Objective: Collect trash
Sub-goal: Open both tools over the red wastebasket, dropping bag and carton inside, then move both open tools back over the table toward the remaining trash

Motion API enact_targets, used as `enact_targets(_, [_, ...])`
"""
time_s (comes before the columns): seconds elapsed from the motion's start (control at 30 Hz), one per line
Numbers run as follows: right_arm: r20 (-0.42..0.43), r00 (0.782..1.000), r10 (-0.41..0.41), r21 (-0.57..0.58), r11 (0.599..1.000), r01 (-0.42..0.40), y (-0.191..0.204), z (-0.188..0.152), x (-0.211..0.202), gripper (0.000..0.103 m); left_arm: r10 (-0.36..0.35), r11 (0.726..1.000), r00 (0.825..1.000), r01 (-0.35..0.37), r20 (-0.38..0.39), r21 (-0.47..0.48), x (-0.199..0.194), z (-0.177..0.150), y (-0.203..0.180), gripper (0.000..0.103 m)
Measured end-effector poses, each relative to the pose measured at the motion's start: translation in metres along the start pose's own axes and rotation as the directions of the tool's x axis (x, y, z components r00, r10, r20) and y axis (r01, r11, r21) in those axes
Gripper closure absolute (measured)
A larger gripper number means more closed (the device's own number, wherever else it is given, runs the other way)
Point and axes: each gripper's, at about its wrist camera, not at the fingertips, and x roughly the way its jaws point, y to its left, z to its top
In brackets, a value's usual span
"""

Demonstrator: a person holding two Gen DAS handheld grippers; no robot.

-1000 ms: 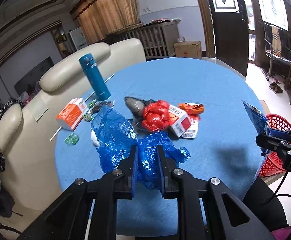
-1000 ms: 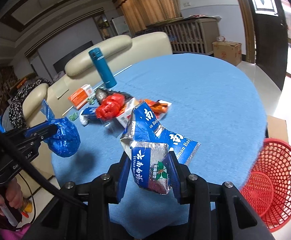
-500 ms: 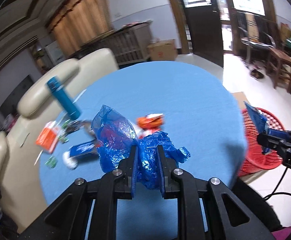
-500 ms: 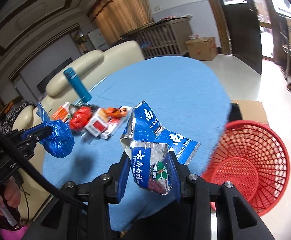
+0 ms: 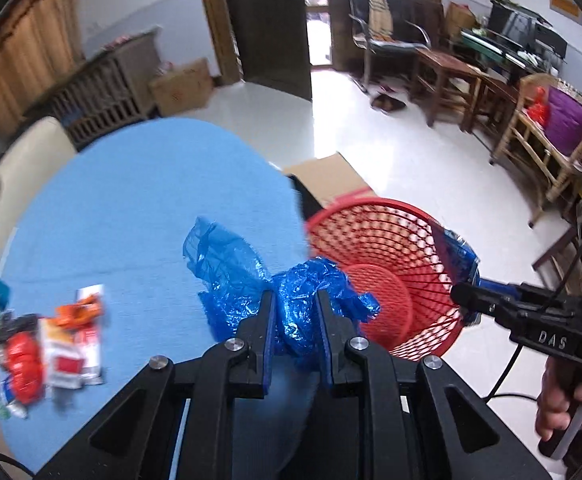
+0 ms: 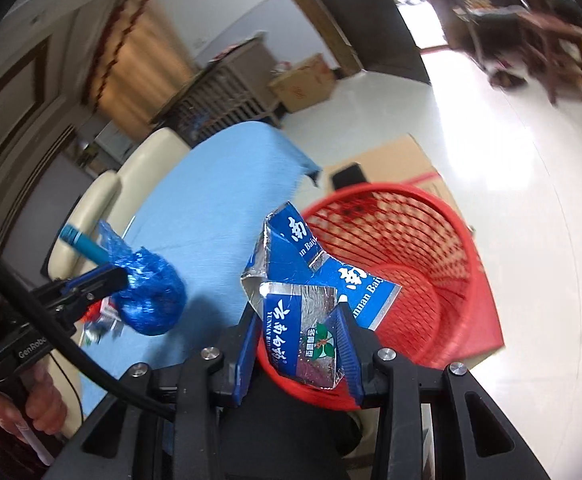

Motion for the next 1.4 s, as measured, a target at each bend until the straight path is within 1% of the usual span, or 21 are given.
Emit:
enact_targets(0.1, [-0.02,1.0,0.006,0.053,0.999,-0.005,-0.022,-0.002,0.001,0.061,-0.043,0.999,0.999,0.043,-0.028,0.017,0.019,0.007,-0.016,0.082])
enact_targets(0.17, [-0.028,1.0,0.003,0.067,0.998,-0.001,-0.033,-0.003,0.004,0.061,-0.06,0.998,0.997,0.061,-0.038,0.031,0.026,0.01,-0.023,0.081])
enact_targets(0.2, [-0.033,0.999,-0.003,0.072,0.997,0.005,-0.037,-0.002,0.006,0.06,-0.064,0.997,0.997,0.066,-0.043,0.04,0.031,0.012,-0.027,0.078])
enact_targets(0.23, [-0.04,0.999,-0.006,0.084,0.996,0.009,-0.041,-0.002,0.009,0.06,-0.066,0.997,0.997,0.069,-0.046,0.046,0.033,0.013,-0.029,0.075])
enact_targets(0.3, [-0.05,0.999,0.006,0.106,0.994,-0.001,-0.048,-0.002,0.012,0.06,-0.063,0.997,0.997,0.065,-0.044,0.048,0.033,0.014,-0.032,0.056])
enact_targets(0.33, [-0.052,0.999,0.01,0.114,0.993,-0.004,-0.051,-0.002,0.013,0.057,-0.056,0.997,0.998,0.057,-0.036,0.046,0.032,0.015,-0.032,0.053])
enact_targets(0.37, [-0.05,0.999,0.013,0.119,0.993,-0.007,-0.052,-0.004,0.012,0.05,-0.049,0.998,0.998,0.05,-0.026,0.044,0.03,0.014,-0.031,0.051])
enact_targets(0.4, [-0.047,0.999,0.015,0.125,0.992,-0.009,-0.052,-0.002,0.014,0.044,-0.045,0.998,0.999,0.045,-0.02,0.038,0.028,0.012,-0.027,0.051])
enact_targets(0.47, [-0.033,0.999,0.01,0.132,0.991,-0.005,-0.053,0.0,0.012,0.04,-0.042,0.999,0.999,0.043,-0.019,0.022,0.027,0.01,-0.02,0.051])
enact_targets(0.57, [-0.023,1.0,0.0,0.125,0.992,0.003,-0.051,0.003,0.011,0.04,-0.028,0.999,1.0,0.028,-0.008,-0.028,0.018,0.001,-0.003,0.051])
enact_targets(0.63, [-0.017,1.0,-0.005,0.11,0.994,0.007,-0.044,0.002,0.008,0.04,-0.006,0.998,1.0,0.006,0.003,-0.055,0.009,-0.007,0.009,0.051])
enact_targets(0.7, [-0.02,1.0,-0.001,0.094,0.996,0.003,-0.036,0.003,0.009,0.04,0.037,0.997,0.999,-0.035,0.029,-0.074,-0.003,-0.016,0.019,0.05])
enact_targets(0.77, [-0.024,1.0,0.005,0.071,0.997,-0.003,-0.026,0.002,0.011,0.04,0.076,0.993,0.996,-0.07,0.052,-0.096,-0.016,-0.024,0.031,0.045])
enact_targets(0.8, [-0.027,1.0,0.005,0.052,0.999,-0.004,-0.019,0.002,0.012,0.04,0.093,0.99,0.993,-0.085,0.067,-0.113,-0.024,-0.03,0.038,0.043])
enact_targets(0.93, [-0.043,0.999,0.017,-0.019,1.0,-0.018,0.013,0.0,0.018,0.04,0.166,0.975,0.98,-0.146,0.107,-0.168,-0.05,-0.049,0.067,0.042])
enact_targets(1.0, [-0.049,0.999,0.024,-0.047,0.999,-0.026,0.025,0.0,0.019,0.04,0.2,0.964,0.973,-0.175,0.114,-0.199,-0.06,-0.061,0.082,0.041])
enact_targets(1.1, [-0.06,0.998,0.027,-0.095,0.995,-0.033,0.047,-0.002,0.023,0.04,0.228,0.949,0.967,-0.195,0.111,-0.246,-0.068,-0.077,0.104,0.04])
enact_targets(1.27, [-0.097,0.995,0.025,-0.158,0.987,-0.04,0.078,-0.009,0.035,0.04,0.271,0.915,0.959,-0.23,0.084,-0.333,-0.077,-0.112,0.14,0.04])
enact_targets(1.4, [-0.134,0.991,0.021,-0.201,0.978,-0.048,0.099,-0.014,0.049,0.04,0.295,0.875,0.954,-0.248,0.052,-0.417,-0.082,-0.139,0.174,0.04])
